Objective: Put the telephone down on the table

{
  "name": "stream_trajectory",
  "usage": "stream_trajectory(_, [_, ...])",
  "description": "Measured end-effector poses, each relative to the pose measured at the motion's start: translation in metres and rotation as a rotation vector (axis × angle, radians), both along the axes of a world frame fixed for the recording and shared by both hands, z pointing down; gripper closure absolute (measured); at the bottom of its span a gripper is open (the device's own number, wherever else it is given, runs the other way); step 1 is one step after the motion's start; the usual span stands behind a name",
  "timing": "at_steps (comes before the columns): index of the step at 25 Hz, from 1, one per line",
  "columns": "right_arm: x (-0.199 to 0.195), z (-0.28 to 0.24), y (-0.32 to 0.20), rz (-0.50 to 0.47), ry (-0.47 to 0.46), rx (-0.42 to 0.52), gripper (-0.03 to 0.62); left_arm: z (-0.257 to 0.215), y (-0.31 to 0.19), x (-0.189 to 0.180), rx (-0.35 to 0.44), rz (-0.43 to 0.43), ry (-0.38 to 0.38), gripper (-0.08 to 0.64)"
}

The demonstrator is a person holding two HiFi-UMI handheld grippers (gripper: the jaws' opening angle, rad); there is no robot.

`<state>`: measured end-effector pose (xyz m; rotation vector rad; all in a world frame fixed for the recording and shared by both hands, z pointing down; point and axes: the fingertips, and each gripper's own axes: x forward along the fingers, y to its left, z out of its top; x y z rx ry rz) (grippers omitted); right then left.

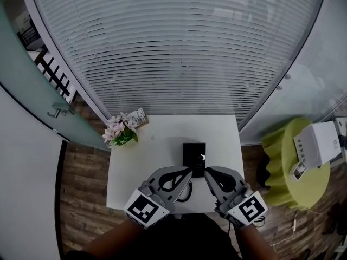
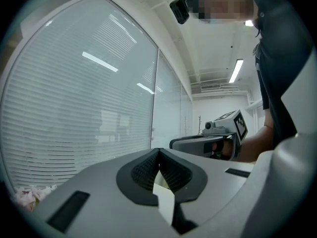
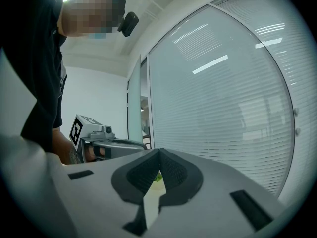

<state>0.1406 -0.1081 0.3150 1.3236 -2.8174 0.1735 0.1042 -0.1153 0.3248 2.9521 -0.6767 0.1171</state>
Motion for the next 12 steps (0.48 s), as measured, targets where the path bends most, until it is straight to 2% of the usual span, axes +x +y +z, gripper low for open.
stream_trajectory(6, [-0.0016,-0.0002,0.0035,-0.003,-0.004,0.009,0.569,0.0003,0.0051,0.0004,0.023,0.002,-0.013,0.551])
stream_trajectory(12, [0.0015,-0.0008,0.0077,-0.004,-0.001,-0.003,0.569,0.0008,0.0099,0.0066,0.005,0.007,-0.005,0.551])
